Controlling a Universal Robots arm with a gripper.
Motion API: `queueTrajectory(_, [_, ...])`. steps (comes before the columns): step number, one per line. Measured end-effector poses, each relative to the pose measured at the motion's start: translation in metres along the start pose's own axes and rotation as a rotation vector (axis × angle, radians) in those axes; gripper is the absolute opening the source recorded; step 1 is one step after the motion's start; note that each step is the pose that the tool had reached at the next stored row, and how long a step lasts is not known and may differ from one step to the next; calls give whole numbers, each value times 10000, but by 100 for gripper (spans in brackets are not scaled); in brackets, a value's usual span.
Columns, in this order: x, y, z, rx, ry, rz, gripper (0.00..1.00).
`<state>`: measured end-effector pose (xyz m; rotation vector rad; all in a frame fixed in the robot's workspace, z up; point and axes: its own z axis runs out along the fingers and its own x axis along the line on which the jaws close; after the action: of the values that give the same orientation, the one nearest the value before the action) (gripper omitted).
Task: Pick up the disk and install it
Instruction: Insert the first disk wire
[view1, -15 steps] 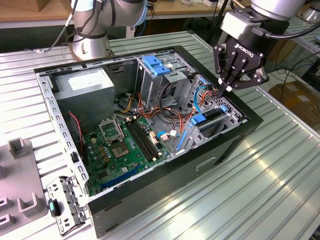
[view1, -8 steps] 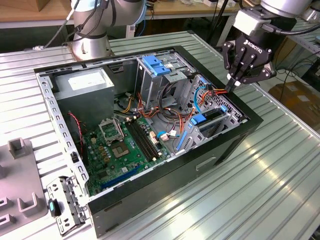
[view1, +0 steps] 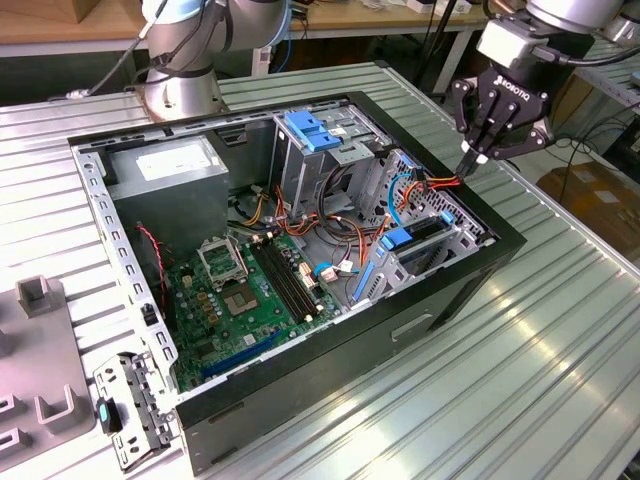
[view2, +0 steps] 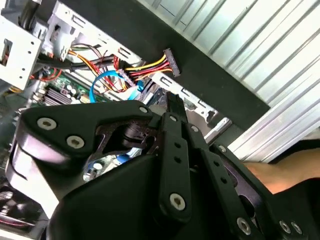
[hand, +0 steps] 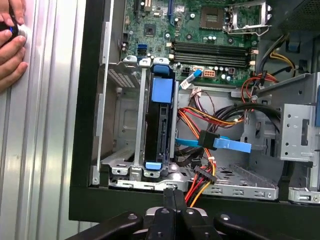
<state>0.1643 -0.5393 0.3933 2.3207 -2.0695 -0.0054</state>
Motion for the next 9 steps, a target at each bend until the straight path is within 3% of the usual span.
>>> queueTrajectory(4, [1,-11,27,15,22,-789,11])
queueTrajectory(9, [-22,-168,25,17,24,-875,11])
